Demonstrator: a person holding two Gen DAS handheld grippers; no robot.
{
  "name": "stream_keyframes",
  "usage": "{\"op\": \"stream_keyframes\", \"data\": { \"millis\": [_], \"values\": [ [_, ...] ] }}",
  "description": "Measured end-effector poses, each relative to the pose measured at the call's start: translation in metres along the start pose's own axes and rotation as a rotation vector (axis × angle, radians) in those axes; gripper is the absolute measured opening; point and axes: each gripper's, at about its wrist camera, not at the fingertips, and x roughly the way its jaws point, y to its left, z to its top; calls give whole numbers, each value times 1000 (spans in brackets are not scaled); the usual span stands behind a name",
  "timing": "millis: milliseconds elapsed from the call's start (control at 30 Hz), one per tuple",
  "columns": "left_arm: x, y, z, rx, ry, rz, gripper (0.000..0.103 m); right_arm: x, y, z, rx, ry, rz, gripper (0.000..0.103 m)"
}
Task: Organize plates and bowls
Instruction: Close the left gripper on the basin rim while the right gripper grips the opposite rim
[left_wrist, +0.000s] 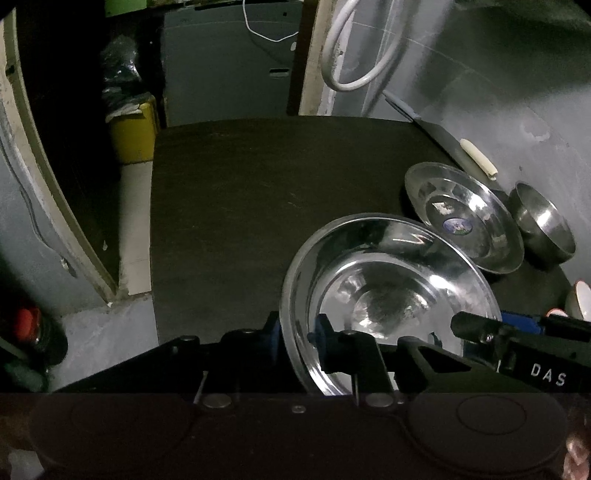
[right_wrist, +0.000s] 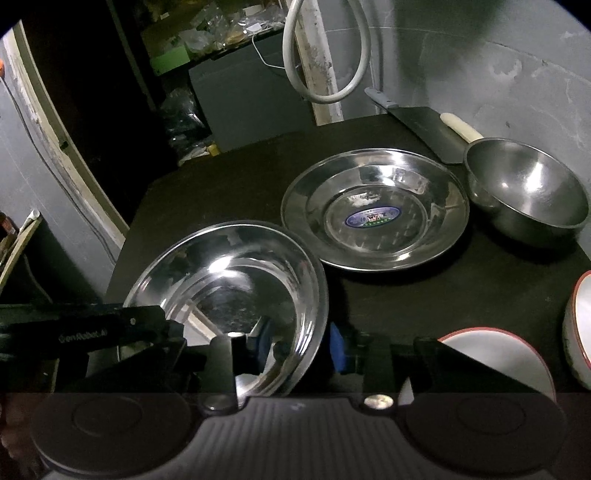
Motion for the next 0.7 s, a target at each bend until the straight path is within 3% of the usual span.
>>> {"op": "stream_keyframes", "data": {
  "millis": [233, 700],
  "values": [
    [0, -3, -1, 7, -9, 13, 18, -6, -9, -4, 21, -14, 13, 15],
    [-49, -14, -17, 35, -87, 18, 16, -51, -11, -14, -16, -81, 84, 15]
  ]
}}
